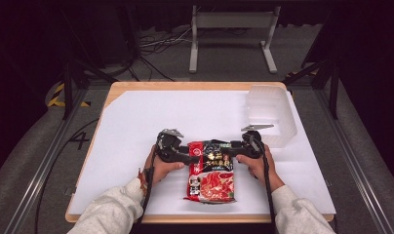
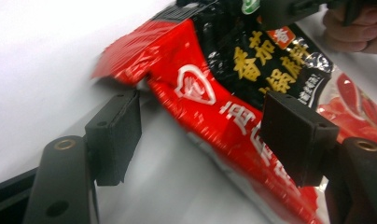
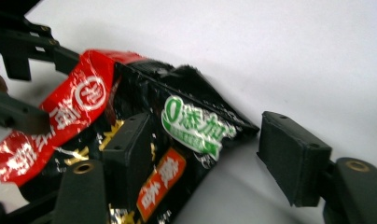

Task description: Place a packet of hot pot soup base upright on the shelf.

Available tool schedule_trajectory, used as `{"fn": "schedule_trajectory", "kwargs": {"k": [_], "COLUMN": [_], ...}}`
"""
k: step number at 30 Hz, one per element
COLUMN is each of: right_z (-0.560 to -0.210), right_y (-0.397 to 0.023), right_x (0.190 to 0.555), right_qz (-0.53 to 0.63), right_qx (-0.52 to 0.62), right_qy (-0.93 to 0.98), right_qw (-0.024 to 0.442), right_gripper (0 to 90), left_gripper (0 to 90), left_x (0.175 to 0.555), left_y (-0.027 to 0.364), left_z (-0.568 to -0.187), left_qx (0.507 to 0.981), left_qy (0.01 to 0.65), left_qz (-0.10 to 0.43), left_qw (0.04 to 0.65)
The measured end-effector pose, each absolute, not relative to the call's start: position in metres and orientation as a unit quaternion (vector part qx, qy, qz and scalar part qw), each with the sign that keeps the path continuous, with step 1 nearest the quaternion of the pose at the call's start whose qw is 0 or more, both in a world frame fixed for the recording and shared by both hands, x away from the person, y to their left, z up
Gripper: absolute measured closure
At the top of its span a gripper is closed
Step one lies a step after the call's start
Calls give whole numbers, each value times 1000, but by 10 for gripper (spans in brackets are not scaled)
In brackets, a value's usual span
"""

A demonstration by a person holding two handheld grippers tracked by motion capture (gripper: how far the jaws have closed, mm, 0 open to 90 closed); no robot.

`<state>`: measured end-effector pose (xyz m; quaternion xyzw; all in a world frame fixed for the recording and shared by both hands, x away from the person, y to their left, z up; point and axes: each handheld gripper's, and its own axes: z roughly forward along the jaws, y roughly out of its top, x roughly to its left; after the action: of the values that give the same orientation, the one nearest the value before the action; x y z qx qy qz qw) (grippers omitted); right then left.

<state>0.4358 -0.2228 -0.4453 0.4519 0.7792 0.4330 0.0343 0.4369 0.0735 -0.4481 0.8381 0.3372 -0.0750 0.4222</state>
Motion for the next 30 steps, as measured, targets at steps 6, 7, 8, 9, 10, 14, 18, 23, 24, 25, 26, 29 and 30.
{"fn": "schedule_trajectory", "kwargs": {"k": [6,7,8,9,10,14,18,23,24,25,26,29,30], "right_z": [-444,-444,-442,-440,-437,-428,-408,-384,-381,-377,-373,-362,-360], "right_y": [-219,-221,-222,-224,-225,-226,-228,-227,-227,-226,-226,-223,-223], "right_x": [436,435,435,433,431,425,414,400,397,394,389,378,374], "right_qz": [434,439,447,455,463,478,510,532,535,541,545,553,556], "right_qx": [449,449,447,445,440,420,392,358,355,349,341,324,321], "right_qy": [780,777,774,770,768,769,762,760,758,757,756,753,751], "right_qw": [40,37,38,38,41,58,77,109,112,117,126,147,155], "right_gripper": [497,523,547,574,601,683,791,810,813,816,818,823,823], "left_gripper": [403,432,478,514,560,672,727,777,785,791,794,800,801], "left_x": [438,438,437,436,435,431,423,413,411,408,405,400,398], "left_y": [73,74,76,78,79,84,88,94,95,96,96,98,99], "left_z": [-448,-447,-446,-444,-441,-433,-416,-397,-394,-389,-386,-377,-374], "left_qx": [835,834,832,830,827,819,808,798,793,791,789,787,788], "left_qy": [340,340,339,337,338,331,321,304,306,303,299,289,285], "left_qz": [-68,-64,-58,-53,-41,-29,1,34,34,41,47,62,65], "left_qw": [427,430,436,442,447,468,495,520,526,530,534,541,542]}}
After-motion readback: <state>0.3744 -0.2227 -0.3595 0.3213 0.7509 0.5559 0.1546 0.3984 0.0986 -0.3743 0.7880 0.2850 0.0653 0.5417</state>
